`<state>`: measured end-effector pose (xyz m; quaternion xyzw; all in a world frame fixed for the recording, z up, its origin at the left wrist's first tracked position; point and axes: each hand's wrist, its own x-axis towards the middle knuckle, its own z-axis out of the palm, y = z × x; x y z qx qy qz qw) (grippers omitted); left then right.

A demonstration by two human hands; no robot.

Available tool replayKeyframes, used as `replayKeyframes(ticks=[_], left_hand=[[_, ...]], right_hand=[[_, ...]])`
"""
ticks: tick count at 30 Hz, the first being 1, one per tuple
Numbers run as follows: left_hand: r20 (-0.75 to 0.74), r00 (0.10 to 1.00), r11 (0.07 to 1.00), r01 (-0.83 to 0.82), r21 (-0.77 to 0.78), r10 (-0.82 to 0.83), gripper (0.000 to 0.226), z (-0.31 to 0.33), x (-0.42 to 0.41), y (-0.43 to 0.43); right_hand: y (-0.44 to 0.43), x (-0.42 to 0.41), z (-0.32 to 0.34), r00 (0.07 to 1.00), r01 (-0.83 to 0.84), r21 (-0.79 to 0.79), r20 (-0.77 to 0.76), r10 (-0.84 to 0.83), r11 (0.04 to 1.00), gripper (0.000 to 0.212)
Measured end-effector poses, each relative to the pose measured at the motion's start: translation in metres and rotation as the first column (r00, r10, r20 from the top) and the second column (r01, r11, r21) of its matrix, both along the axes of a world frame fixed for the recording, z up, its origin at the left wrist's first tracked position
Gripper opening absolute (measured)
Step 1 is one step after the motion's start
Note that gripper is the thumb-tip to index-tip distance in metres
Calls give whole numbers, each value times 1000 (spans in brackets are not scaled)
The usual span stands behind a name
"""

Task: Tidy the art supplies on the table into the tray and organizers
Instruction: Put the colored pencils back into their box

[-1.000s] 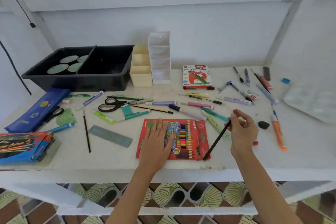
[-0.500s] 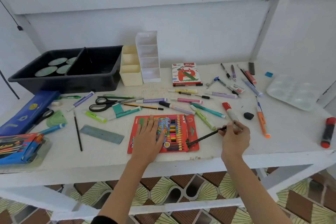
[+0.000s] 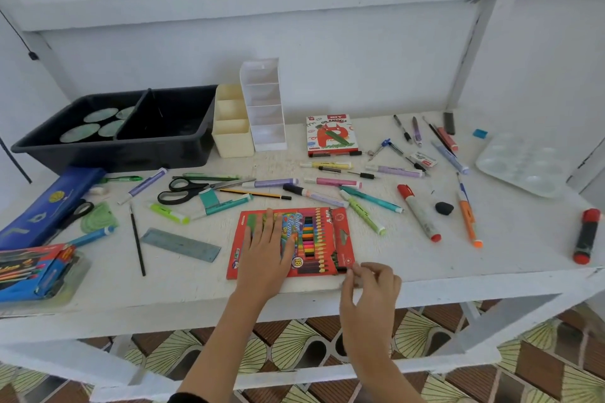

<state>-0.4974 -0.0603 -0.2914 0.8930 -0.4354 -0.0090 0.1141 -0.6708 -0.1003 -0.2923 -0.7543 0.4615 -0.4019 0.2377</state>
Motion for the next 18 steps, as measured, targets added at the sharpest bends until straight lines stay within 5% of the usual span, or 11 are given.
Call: replayKeyframes(ticks=[4, 10, 15, 18], left_hand=[[4, 1000, 1000, -11, -3, 11, 86, 1, -2, 0], [-4, 1000, 999, -16, -36, 16, 85, 2, -5, 1], [-1, 996, 995, -93, -19, 93, 66, 10, -26, 4], [106, 991, 996, -85, -7, 85, 55, 16, -34, 6]], right_hand=[[10, 3, -3, 984, -133, -202, -145, 105, 970, 36], [-4, 6, 11, 985, -146, 98, 107, 135, 984, 17], [-20, 8, 27, 959, -15, 216, -274, 75, 976, 54], [-29, 9, 33, 954, 13, 387, -281, 105, 922, 50]])
